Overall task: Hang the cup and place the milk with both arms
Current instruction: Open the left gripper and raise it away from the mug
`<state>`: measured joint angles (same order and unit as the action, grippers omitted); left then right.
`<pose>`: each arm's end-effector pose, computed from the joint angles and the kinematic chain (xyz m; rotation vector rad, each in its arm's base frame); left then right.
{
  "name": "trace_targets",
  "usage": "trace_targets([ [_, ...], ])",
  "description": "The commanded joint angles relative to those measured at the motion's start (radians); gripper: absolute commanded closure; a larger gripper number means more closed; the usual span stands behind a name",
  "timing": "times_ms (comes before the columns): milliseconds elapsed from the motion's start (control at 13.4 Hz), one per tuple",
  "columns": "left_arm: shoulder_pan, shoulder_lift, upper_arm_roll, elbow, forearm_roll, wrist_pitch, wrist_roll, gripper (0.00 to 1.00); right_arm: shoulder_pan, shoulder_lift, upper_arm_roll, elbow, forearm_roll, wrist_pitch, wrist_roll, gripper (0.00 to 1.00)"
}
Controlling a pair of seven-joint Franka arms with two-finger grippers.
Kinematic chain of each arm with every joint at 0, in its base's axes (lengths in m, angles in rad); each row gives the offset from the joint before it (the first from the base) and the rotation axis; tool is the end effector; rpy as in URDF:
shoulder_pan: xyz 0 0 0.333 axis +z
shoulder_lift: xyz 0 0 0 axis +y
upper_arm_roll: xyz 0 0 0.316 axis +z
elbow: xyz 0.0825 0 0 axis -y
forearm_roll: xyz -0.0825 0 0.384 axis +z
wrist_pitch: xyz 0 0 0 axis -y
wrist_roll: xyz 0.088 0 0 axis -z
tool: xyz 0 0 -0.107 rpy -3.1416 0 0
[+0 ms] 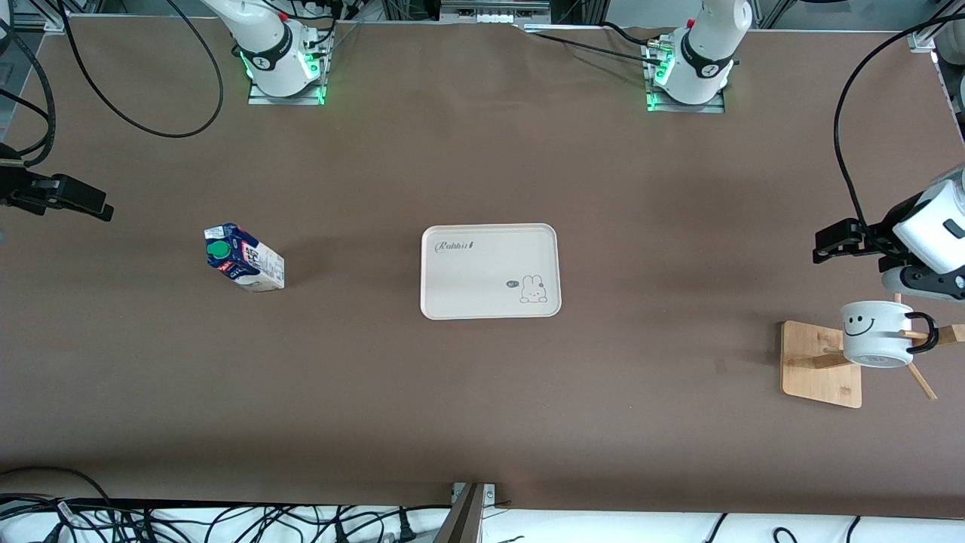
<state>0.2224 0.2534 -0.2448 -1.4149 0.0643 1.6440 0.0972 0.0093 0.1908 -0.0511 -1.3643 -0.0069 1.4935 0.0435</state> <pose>0.6333 0.0107 0.5578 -3.1334 0.1848 0.0267 0.6043 -0.0229 0.6041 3.1206 -0.1327 -0.0958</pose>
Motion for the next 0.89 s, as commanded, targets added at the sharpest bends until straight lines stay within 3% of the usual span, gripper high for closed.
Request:
trace_targets([
  [0,-0.167,-0.117,0.174,-0.123,-0.035,0.016,-0.036,0.0,0.008,-0.01,0.004,-0.01,-0.018,0.002,0.001,0.0],
  [149,-0.245,-0.221,0.271,-0.263,-0.037,0.187,-0.05,0.0,0.014,-0.011,0.004,-0.01,-0.018,0.001,-0.031,0.0],
  [373,-0.271,-0.333,0.274,-0.37,-0.035,0.201,-0.059,0.0,0.014,-0.011,0.004,-0.01,-0.018,-0.001,-0.048,0.0],
  [820,-0.287,-0.329,0.275,-0.351,-0.035,0.135,-0.091,0.0,0.014,-0.013,0.005,-0.01,-0.018,0.004,-0.106,0.0],
])
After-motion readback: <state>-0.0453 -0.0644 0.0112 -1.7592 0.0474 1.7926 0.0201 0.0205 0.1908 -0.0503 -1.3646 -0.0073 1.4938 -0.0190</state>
